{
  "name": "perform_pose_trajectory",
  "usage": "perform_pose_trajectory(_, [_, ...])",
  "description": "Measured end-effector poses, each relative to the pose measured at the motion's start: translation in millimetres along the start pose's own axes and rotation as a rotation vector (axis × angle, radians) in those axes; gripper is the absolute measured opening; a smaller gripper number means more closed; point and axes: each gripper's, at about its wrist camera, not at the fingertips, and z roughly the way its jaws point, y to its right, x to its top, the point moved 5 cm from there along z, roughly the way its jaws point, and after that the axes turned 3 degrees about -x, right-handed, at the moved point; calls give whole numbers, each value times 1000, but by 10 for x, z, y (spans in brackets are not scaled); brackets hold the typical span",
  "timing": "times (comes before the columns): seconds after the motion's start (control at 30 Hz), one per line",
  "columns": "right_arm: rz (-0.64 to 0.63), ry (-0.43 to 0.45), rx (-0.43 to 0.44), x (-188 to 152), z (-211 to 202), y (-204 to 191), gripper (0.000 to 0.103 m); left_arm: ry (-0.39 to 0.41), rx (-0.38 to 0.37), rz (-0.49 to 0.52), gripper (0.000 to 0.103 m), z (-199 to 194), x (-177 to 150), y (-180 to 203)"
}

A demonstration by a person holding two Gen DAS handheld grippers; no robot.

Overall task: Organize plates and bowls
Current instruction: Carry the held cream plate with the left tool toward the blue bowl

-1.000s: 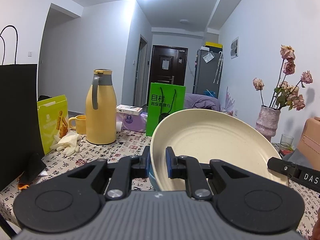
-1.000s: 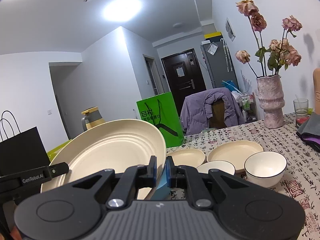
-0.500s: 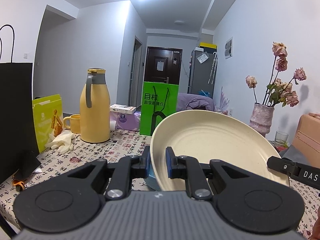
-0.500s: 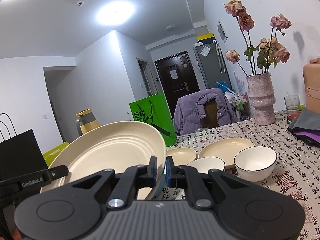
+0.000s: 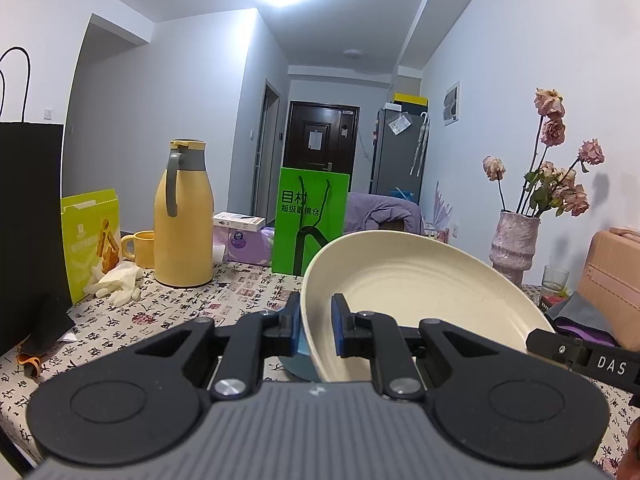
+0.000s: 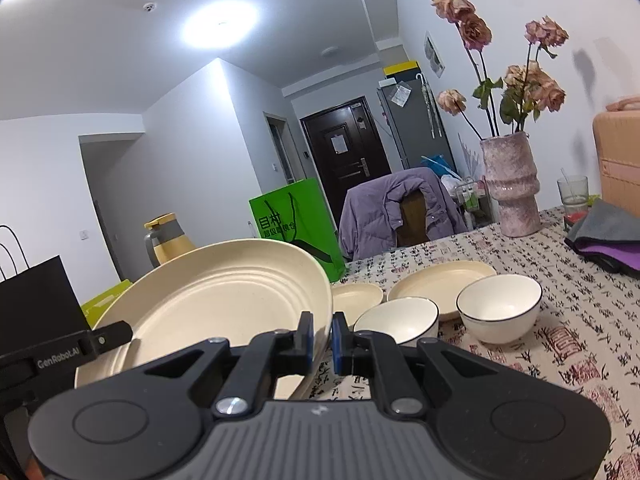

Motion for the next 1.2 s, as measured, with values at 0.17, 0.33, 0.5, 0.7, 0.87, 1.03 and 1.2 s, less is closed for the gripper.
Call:
perform_pose_trajectory(0.17, [16,-6,9,-39,-9,35,9,7,-2,-2,14,1,-44,-3])
perform_pose_trajectory(0.33, [23,-7,7,-83,-19,63,9,9,-12,-5,14,3,-94,2])
perform_pose_trajectory(0.5, [30,-5,4,-116,-25,103,9,-6,-25,-15,14,44,-151,-9])
perform_pose_trajectory(0.7, [30,-8,-2,-155,-1,113,9,-21,-27,-25,14,92,-222,-15])
perform_pose_trajectory(0.87, [36,-18,-5,-194,28,144,9,-31,-29,-27,14,116,-274,-19])
perform_pose_trajectory(1.03, [38,-24,-10,-216,50,168,9,-41,-31,-26,14,130,-310,-9])
perform_pose_trajectory(1.2, [39,-29,-13,-238,62,181,9,-46,-30,-25,14,149,-326,-2])
